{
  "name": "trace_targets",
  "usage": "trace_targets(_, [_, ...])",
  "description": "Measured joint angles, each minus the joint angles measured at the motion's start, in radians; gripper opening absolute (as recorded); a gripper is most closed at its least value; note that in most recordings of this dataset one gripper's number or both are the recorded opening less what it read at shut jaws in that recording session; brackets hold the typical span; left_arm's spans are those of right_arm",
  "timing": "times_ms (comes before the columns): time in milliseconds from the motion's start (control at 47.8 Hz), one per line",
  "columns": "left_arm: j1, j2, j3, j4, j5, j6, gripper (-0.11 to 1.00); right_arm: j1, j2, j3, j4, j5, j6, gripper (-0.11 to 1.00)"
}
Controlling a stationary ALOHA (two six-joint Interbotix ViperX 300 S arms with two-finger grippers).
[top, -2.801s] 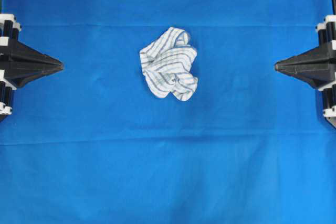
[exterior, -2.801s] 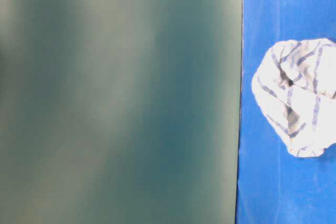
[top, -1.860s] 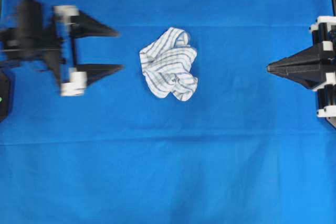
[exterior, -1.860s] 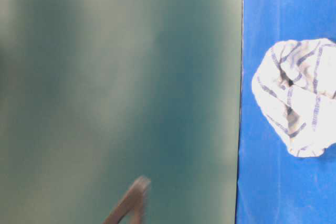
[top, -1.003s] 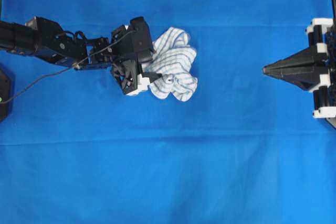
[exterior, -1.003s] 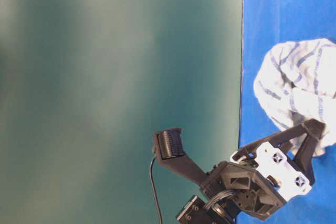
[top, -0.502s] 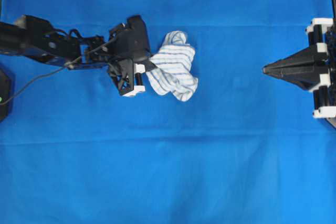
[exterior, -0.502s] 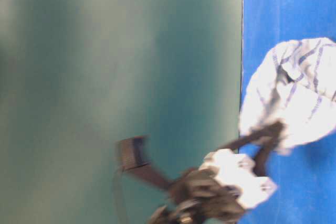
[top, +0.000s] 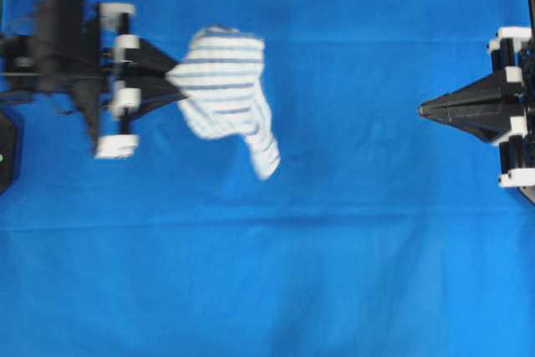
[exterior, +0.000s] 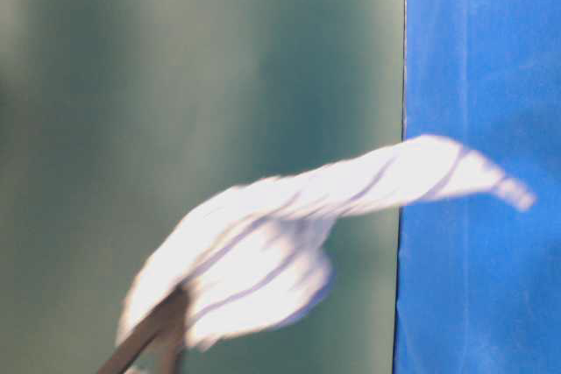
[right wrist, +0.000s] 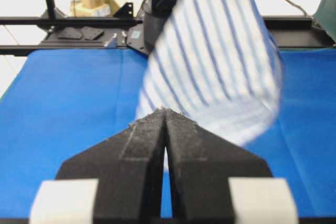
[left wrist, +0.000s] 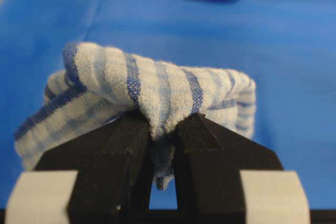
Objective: Hand over the towel.
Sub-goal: 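Lift the towel with the left gripper and pull it leftward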
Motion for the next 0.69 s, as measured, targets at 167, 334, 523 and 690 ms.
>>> trace_targets(167, [-0.048,-0.123,0.044,0.0,-0.003,-0.011,0.05,0.0,0.008,-0.002,0.0,-0.011,0.0,0.0])
trace_targets(334, [-0.067,-0.16,0.055,0.0,-0.003,-0.011,0.05,0.0,0.038,0.0,0.0,-0.035,0.003,0.0])
trace_targets(523, [-0.069,-0.146,0.055,0.0,-0.005,-0.009,0.05,0.0,0.095,-0.014,0.002,-0.077,0.006,0.01])
trace_targets(690, [-0.069,-0.106,0.051,0.0,-0.031,-0.011,0.05,0.0,0.196,-0.06,0.009,-0.143,0.046,0.2])
